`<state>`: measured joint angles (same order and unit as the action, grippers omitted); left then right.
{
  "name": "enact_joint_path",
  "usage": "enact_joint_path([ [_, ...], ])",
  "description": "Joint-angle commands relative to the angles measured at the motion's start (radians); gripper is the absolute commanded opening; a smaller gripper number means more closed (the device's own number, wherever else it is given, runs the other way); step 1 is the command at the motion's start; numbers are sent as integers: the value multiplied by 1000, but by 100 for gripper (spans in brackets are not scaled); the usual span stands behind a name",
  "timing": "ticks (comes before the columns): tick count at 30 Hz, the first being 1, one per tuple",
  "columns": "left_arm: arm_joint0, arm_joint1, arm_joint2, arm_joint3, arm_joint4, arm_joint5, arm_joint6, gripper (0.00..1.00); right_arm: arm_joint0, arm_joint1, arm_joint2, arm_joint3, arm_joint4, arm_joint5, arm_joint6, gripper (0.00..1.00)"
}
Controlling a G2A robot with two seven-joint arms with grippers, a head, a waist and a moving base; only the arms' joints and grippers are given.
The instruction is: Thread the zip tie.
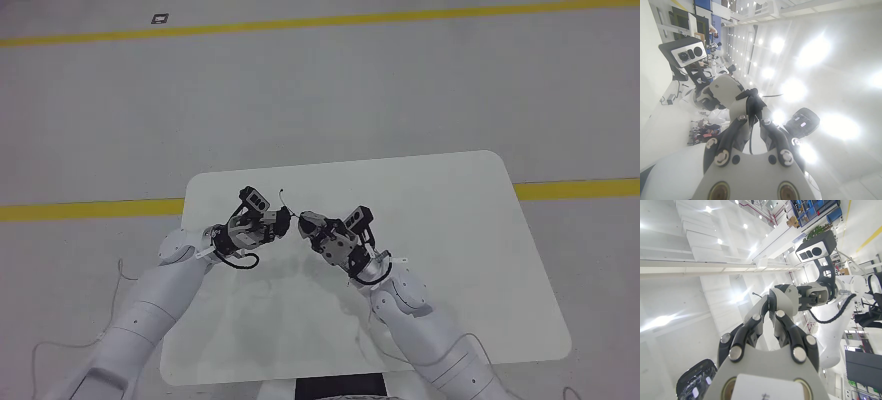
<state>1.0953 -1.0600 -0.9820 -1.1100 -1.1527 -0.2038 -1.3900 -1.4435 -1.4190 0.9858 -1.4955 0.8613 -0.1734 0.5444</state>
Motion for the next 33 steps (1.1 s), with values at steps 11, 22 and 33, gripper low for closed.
enact_joint_path([
  [11, 0, 0, 0, 0, 0, 0, 0, 0, -17, 5, 30, -2, 0, -15, 6, 0],
  [22, 0, 0, 0, 0, 0, 0, 0, 0, -32, 10, 63, -15, 11, -17, 10, 0],
  [33, 0, 0, 0, 0, 0, 0, 0, 0, -45, 15, 97, -28, 26, -18, 14, 0],
])
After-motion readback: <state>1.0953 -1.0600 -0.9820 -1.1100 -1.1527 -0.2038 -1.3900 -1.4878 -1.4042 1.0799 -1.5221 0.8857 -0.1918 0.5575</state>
